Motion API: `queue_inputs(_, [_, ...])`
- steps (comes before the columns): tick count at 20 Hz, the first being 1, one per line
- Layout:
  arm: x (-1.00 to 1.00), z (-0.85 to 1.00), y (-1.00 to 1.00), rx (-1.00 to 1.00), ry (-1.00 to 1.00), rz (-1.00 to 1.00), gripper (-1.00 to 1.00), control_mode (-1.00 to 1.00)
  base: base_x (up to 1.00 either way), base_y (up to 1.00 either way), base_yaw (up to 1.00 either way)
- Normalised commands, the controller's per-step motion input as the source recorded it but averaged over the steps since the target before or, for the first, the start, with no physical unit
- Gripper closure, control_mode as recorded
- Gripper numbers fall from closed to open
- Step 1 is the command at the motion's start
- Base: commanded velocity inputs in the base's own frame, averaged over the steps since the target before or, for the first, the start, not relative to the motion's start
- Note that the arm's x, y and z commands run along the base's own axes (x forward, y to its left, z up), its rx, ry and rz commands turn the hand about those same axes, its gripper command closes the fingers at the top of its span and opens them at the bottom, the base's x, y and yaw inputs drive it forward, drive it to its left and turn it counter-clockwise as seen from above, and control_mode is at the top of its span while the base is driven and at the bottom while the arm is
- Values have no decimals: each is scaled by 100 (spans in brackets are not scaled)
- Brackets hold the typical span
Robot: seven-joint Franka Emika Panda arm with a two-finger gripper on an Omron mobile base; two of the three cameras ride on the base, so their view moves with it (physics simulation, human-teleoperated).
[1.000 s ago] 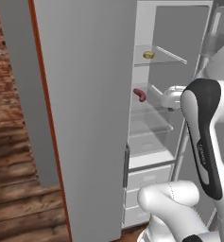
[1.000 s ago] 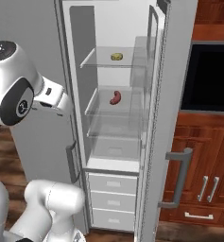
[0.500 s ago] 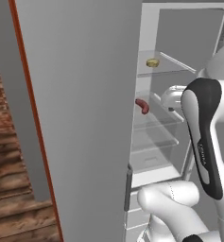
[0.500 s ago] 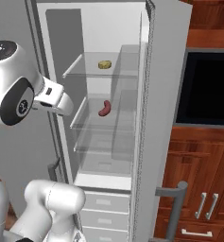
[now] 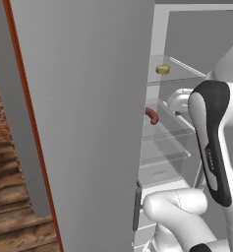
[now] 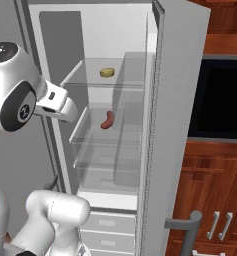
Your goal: Retrieve the sausage and cheese from the fridge and place them on the cutting board on the counter.
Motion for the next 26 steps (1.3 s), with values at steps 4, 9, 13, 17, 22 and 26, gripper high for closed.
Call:
queue_inputs(4, [0, 20, -4, 0, -5, 0, -100, -100, 0, 0, 0])
queue_inputs(9, [4, 36, -3, 0, -17, 0, -100, -100, 0, 0, 0])
queue_inputs(13, [3, 27, -19, 2, -19, -7, -100, -100, 0, 0, 0])
queue_inputs(17, [19, 5, -10, 1, -6, -3, -100, -100, 0, 0, 0])
queue_inputs(22, [35, -11, -4, -10, -1, -2, -100, -100, 0, 0, 0])
queue_inputs(26, [58, 0, -18, -6, -10, -10, -100, -100, 0, 0, 0])
